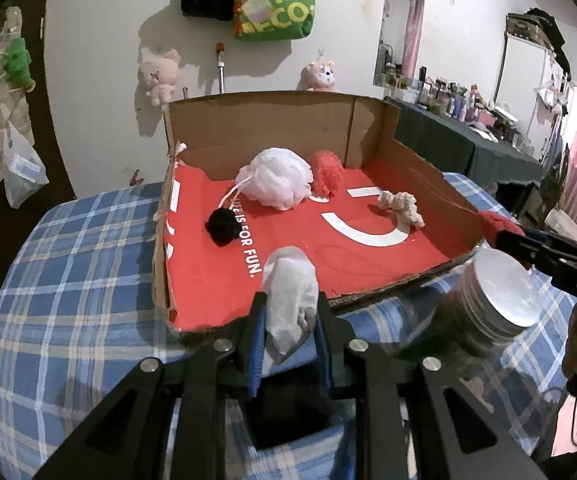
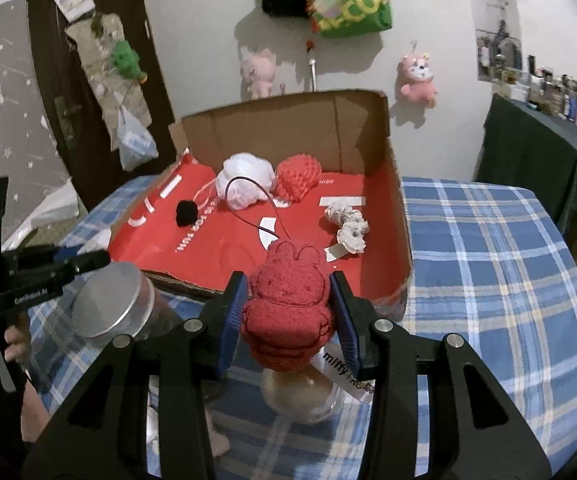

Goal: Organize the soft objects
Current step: 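Carry the tissue pouch and red bunny up over into the box, then open both tools to release the pouch and bunny in the box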

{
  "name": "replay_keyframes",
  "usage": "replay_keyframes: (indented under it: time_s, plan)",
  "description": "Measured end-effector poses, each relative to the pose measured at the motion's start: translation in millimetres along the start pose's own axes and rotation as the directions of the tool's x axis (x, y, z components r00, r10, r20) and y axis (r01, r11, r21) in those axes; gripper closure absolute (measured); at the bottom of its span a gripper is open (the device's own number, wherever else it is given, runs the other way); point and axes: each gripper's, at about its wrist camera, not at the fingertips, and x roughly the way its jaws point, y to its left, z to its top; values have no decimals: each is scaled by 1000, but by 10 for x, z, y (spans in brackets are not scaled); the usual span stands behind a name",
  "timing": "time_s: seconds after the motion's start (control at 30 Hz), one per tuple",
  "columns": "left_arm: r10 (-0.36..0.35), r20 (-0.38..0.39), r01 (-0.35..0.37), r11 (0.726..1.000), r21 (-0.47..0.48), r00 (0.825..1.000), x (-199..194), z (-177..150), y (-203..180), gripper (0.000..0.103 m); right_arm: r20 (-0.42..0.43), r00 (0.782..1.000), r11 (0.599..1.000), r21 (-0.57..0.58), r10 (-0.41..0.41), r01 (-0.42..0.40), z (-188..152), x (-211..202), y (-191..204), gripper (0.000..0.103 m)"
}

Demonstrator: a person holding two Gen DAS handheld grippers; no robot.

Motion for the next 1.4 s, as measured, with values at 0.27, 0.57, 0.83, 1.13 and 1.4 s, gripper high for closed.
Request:
replay_keyframes:
  time_s: [0.27, 0.57, 0.83, 1.13, 1.4]
  plan:
    - [-24, -84, 26, 999, 23, 996, 255, 161, 93, 80, -110, 994, 997, -70, 10, -17, 193, 312, -44, 63]
    - [-33, -224, 49, 997, 67, 974, 642, 336, 138, 80, -250, 968, 995, -92, 6, -30, 365, 711, -155, 63]
    - [-16, -336, 50, 994, 92, 942, 980, 459, 234, 80, -370, 926, 985, -173, -72, 7, 474, 1047, -150, 63]
    - [48, -408, 14, 989, 148, 912, 1329, 452, 304, 79, -423, 891, 962, -267, -165, 51, 446, 1325, -33, 61]
    - [62, -414, 13, 984, 176, 908, 1366, 504, 328, 75, -468, 866, 962, -269, -176, 50, 472, 1519, -70, 61]
